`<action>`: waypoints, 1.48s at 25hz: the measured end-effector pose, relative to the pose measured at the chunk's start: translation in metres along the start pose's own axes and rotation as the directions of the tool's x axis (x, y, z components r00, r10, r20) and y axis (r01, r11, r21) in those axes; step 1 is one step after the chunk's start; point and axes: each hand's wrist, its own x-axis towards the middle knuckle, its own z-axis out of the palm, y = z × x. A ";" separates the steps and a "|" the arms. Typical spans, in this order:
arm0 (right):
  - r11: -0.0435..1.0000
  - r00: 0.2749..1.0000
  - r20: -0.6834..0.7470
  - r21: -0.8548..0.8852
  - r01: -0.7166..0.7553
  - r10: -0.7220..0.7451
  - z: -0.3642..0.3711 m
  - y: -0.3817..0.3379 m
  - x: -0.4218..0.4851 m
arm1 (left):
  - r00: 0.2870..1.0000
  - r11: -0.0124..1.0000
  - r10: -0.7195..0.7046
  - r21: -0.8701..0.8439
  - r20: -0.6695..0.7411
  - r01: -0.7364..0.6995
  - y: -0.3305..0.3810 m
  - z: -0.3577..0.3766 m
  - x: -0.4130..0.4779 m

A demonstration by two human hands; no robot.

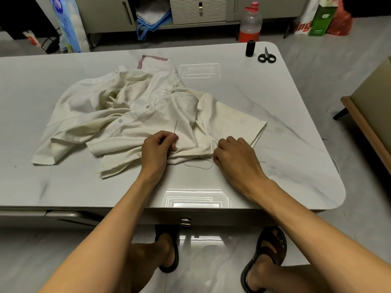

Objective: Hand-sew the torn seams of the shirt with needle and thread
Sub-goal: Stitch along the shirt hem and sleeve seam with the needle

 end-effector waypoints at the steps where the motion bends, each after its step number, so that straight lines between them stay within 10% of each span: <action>1: 0.999 0.999 -0.008 0.002 0.035 -0.035 -0.002 0.003 -0.003 | 1.000 1.000 0.001 0.004 -0.003 -0.001 0.000 0.001 0.000; 6: 0.927 0.993 0.076 0.358 -0.108 0.086 -0.027 0.016 -0.017 | 1.000 1.000 0.007 0.016 -0.022 -0.007 0.000 0.002 0.000; 12: 0.335 0.941 0.250 0.888 -0.317 0.227 -0.050 0.029 -0.029 | 0.999 0.999 0.024 0.034 -0.031 -0.023 0.001 0.002 -0.002; 17: 0.863 0.999 0.013 0.504 -0.047 0.046 -0.021 0.016 -0.021 | 0.999 0.999 0.019 0.026 -0.034 -0.018 0.001 0.002 -0.002; 28: 0.992 0.991 -0.033 -0.017 0.129 -0.129 0.009 -0.002 0.003 | 0.999 0.992 0.052 0.117 -0.018 -0.049 -0.007 0.003 0.002; 31: 0.974 0.996 0.013 0.212 0.079 -0.084 0.002 0.004 -0.008 | 0.998 0.988 0.059 0.142 -0.019 -0.056 -0.007 0.003 0.001; 34: 0.583 0.974 0.206 0.781 -0.225 0.099 -0.027 0.014 -0.025 | 0.998 0.986 0.059 0.156 -0.021 -0.055 -0.005 0.004 0.000; 37: 0.228 0.957 0.275 0.929 -0.290 0.096 -0.051 0.021 -0.036 | 0.998 0.981 0.059 0.188 -0.023 -0.053 -0.005 0.005 -0.001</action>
